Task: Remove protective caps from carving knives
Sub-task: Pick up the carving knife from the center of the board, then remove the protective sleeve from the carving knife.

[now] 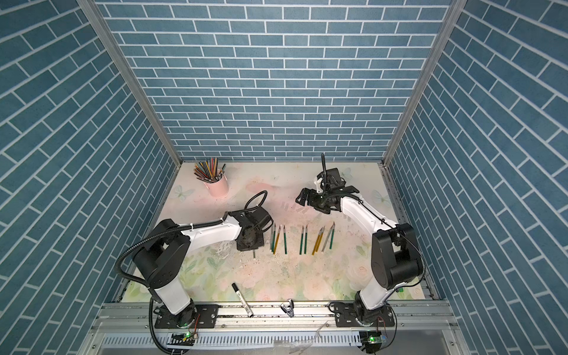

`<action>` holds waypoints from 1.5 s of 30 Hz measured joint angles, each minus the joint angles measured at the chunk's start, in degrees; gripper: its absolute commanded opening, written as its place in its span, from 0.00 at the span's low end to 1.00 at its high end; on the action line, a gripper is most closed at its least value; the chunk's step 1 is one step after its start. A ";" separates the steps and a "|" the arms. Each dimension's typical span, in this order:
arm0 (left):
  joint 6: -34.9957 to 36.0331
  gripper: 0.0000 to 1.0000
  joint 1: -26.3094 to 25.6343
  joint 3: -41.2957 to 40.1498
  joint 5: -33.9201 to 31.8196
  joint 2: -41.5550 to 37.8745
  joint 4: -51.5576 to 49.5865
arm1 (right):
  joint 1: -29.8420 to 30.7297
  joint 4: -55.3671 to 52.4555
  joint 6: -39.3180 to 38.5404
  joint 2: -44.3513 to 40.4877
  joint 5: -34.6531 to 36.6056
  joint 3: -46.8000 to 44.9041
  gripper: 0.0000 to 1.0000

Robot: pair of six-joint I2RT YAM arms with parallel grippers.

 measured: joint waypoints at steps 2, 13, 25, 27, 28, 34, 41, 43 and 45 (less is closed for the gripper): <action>2.10 0.00 0.00 0.13 1.46 -0.90 0.63 | -0.07 0.02 0.00 0.00 -0.52 0.00 0.97; 13.14 0.00 0.96 2.16 16.90 -10.19 13.97 | -0.15 5.09 0.96 -1.29 -4.85 -1.25 0.87; 13.90 0.00 1.14 3.72 25.00 -8.83 22.99 | 3.52 9.66 4.52 -3.28 -7.41 -3.23 0.72; 13.88 0.00 1.14 3.72 25.14 -8.57 23.32 | 4.35 10.38 4.90 -3.17 -7.76 -3.23 0.68; 13.88 0.00 1.14 3.72 25.18 -8.50 23.39 | 4.76 10.62 5.03 -3.06 -7.85 -3.23 0.65; 13.86 0.00 1.14 3.78 25.27 -8.48 23.76 | 6.16 11.34 6.08 -1.27 -7.93 -3.21 0.54; 13.86 0.00 1.14 3.87 25.42 -8.41 23.78 | 7.19 11.61 6.54 0.68 -8.07 -3.19 0.40; 13.86 0.00 1.14 3.87 25.44 -8.26 23.78 | 7.43 11.72 6.80 1.01 -8.17 -3.19 0.34; 13.88 0.00 1.14 3.87 25.44 -8.02 23.78 | 7.65 11.89 7.26 1.20 -8.28 -3.15 0.31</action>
